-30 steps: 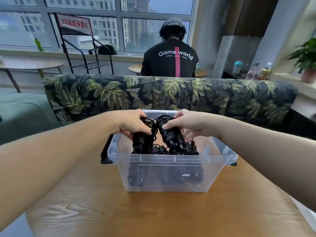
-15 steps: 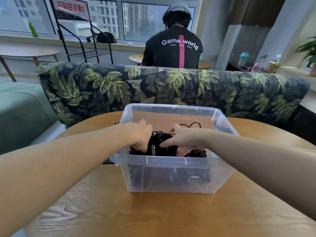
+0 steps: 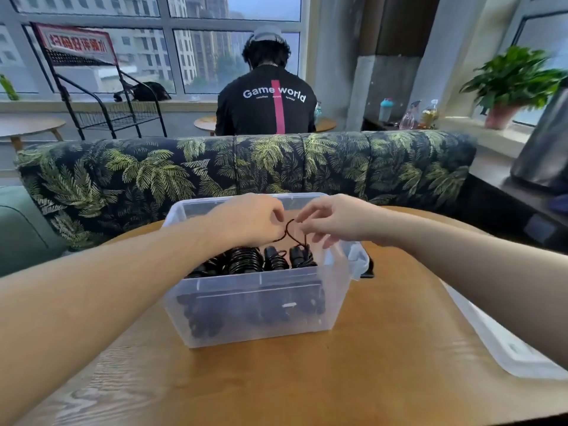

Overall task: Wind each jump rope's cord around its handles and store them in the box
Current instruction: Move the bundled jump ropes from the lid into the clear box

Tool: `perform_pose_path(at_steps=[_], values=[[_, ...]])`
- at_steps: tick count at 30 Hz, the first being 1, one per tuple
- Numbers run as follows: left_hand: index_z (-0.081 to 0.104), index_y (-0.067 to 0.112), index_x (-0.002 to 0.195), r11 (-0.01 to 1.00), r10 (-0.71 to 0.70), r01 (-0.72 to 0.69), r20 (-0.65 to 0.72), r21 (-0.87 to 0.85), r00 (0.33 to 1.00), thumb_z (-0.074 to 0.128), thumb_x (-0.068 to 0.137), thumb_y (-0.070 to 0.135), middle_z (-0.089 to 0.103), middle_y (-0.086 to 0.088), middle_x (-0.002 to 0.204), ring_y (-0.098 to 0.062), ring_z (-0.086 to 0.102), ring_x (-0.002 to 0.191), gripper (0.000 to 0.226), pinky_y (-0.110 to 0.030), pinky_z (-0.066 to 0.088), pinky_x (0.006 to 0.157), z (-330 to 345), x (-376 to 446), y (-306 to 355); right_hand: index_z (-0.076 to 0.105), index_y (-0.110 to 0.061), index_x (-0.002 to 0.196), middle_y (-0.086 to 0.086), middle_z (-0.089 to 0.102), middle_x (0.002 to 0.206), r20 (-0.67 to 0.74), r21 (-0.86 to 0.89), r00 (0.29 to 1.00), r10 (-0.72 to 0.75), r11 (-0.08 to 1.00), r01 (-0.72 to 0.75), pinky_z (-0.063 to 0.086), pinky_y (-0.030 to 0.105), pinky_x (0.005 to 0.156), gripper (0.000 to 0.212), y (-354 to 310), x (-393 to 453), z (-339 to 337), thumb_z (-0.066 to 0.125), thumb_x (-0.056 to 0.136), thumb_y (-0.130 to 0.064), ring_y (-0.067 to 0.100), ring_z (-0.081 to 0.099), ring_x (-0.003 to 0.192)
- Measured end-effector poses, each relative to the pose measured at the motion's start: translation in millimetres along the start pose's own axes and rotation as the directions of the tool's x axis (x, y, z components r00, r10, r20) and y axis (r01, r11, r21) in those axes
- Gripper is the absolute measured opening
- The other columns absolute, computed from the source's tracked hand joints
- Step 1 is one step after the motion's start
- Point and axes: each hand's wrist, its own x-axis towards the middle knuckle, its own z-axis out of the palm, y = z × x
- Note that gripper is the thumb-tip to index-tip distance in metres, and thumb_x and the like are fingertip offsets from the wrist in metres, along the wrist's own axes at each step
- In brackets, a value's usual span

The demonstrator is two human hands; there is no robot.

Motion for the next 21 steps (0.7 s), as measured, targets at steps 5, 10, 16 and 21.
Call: perform_pose_path(at_steps=[5, 10, 16, 21], values=[[0.068, 0.029, 0.11, 0.974, 0.207, -0.216, -0.11, -0.073, 0.972, 0.055, 0.096, 0.032, 0.068, 0.006, 0.1, -0.011, 0.055, 0.085, 0.02, -0.024, 0.041, 0.069, 5, 12, 87, 0.07, -0.029, 0.101, -0.007, 0.076, 0.089, -0.159, -0.028, 0.987, -0.015, 1.0, 0.01, 0.061, 0.027, 0.07, 0.008, 44, -78, -44, 0.064, 0.097, -0.03, 0.008, 0.071, 0.079], [0.063, 0.024, 0.11, 0.923, 0.359, -0.364, -0.062, -0.127, 0.931, 0.061, 0.095, 0.029, 0.068, 0.007, 0.094, -0.014, 0.06, 0.085, 0.016, -0.027, 0.044, 0.071, 27, 30, 179, 0.069, -0.025, 0.106, -0.008, 0.073, 0.091, -0.203, -0.089, 0.97, 0.135, 0.984, -0.155, 0.058, 0.025, 0.071, 0.011, 119, -152, -74, 0.061, 0.099, -0.029, 0.011, 0.07, 0.083], [0.056, 0.025, 0.12, 0.857, 0.515, -0.511, 0.095, -0.059, 0.852, 0.064, 0.095, 0.027, 0.059, 0.006, 0.118, -0.015, 0.056, 0.093, 0.027, -0.029, 0.045, 0.08, 88, 53, 262, 0.068, -0.032, 0.1, -0.016, 0.068, 0.09, -0.21, -0.145, 0.944, 0.253, 0.947, -0.286, 0.042, 0.006, 0.058, 0.007, 215, -227, -87, 0.063, 0.097, -0.028, -0.01, 0.061, 0.07], [0.056, 0.028, 0.125, 0.776, 0.622, -0.63, 0.185, -0.017, 0.761, 0.068, 0.093, 0.027, 0.052, 0.008, 0.134, -0.014, 0.053, 0.116, 0.035, -0.037, 0.049, 0.096, 149, 63, 303, 0.066, -0.035, 0.113, -0.016, 0.067, 0.115, -0.096, -0.208, 0.94, 0.328, 0.917, -0.341, 0.041, 0.009, 0.08, 0.017, 283, -263, -82, 0.06, 0.098, -0.03, 0.001, 0.061, 0.105]])
